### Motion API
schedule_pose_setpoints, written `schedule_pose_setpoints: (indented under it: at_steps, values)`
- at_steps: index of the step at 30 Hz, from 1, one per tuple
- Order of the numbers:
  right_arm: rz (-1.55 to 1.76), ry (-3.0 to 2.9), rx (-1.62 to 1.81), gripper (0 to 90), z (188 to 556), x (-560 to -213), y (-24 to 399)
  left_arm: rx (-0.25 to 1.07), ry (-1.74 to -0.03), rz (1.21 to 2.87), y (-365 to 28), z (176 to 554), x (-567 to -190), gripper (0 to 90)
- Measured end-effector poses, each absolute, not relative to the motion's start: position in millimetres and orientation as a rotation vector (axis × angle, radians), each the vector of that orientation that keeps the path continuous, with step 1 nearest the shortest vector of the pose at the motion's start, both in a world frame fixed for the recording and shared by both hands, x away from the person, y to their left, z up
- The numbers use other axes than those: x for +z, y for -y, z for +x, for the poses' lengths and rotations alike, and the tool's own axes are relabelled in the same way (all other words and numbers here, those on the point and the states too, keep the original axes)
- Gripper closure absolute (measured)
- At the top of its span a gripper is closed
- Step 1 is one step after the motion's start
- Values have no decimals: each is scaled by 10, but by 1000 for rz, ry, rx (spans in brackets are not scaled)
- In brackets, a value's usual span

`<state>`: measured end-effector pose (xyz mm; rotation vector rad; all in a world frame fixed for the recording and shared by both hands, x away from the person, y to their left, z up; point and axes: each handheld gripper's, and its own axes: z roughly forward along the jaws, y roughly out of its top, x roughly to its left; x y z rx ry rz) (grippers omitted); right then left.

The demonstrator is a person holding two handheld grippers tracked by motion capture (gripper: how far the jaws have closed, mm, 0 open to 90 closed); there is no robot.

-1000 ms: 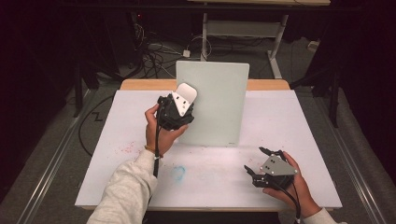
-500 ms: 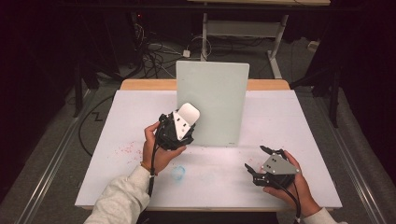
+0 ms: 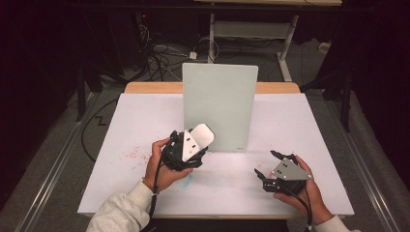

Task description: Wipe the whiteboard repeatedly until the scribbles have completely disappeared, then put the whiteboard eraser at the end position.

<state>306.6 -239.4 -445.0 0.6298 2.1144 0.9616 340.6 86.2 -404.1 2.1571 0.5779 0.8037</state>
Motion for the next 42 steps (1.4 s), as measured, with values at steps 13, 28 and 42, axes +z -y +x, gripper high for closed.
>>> schedule_pose_setpoints:
  at_steps: [13,28,42]
  values:
    - [618,-2117,961,232,3044,-4452,2386,559,-283,2431,-606,3205,-4217,287]
    - [603,-2128,949,233,3011,-4471,2384,399,-211,2498,-363,3197,-4357,254]
    - [599,-2118,959,232,3004,-4455,2387,514,-272,2357,-530,3159,-4223,168]
